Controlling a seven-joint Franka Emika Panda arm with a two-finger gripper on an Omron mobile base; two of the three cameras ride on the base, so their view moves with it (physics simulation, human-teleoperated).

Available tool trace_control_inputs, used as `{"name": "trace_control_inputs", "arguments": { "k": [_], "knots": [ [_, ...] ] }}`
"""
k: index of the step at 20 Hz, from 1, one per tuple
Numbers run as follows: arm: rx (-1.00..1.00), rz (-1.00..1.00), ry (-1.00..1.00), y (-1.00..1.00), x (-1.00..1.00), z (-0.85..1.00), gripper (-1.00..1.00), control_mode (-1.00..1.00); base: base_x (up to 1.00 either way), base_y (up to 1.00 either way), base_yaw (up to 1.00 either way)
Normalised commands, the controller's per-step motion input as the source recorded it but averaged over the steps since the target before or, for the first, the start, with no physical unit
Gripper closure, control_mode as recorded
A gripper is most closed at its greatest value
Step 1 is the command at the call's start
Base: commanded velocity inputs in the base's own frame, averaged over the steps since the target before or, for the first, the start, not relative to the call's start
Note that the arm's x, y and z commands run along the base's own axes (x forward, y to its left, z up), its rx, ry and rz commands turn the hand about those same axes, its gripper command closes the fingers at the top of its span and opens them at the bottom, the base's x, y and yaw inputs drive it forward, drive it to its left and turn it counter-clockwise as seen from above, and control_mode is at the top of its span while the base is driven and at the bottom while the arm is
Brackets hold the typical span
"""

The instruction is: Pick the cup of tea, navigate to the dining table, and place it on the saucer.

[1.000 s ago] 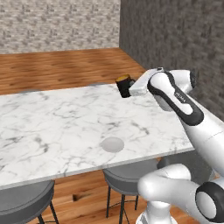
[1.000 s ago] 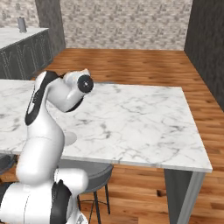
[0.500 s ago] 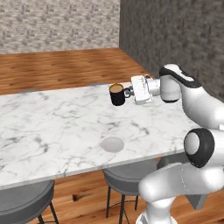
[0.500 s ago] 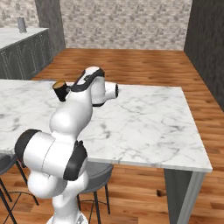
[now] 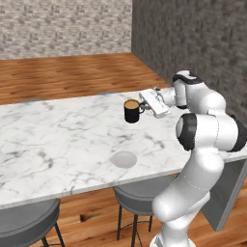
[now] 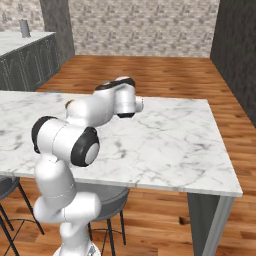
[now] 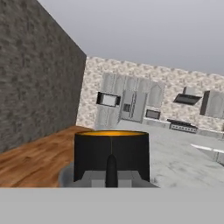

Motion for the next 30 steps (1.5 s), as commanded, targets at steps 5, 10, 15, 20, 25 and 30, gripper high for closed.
{"name": "trace_control_inputs", "arguments": {
  "k": [5, 10, 15, 20, 25, 30],
  "knots": [
    [0.0, 0.02, 0.07, 0.0, -0.06, -0.69, 1.0, -1.0, 0.0, 0.0, 0.0],
    [0.0, 0.0, 0.01, 0.0, -0.29, -0.6, 1.0, -1.0, 0.0, 0.0, 0.0],
    [0.0, 0.0, 0.07, 0.0, -0.5, -0.44, 1.0, -1.0, 0.0, 0.0, 0.0],
    [0.0, 0.01, 0.14, 0.0, -0.42, -0.17, 1.0, -1.0, 0.0, 0.0, 0.0],
    [0.0, 0.0, 0.21, 0.03, -0.09, -0.08, 1.0, -1.0, 0.0, 0.0, 0.0],
    [0.01, 0.0, 0.12, 0.07, 0.0, 0.0, 1.0, -1.0, 0.0, 0.0, 0.0]
  ]
}}
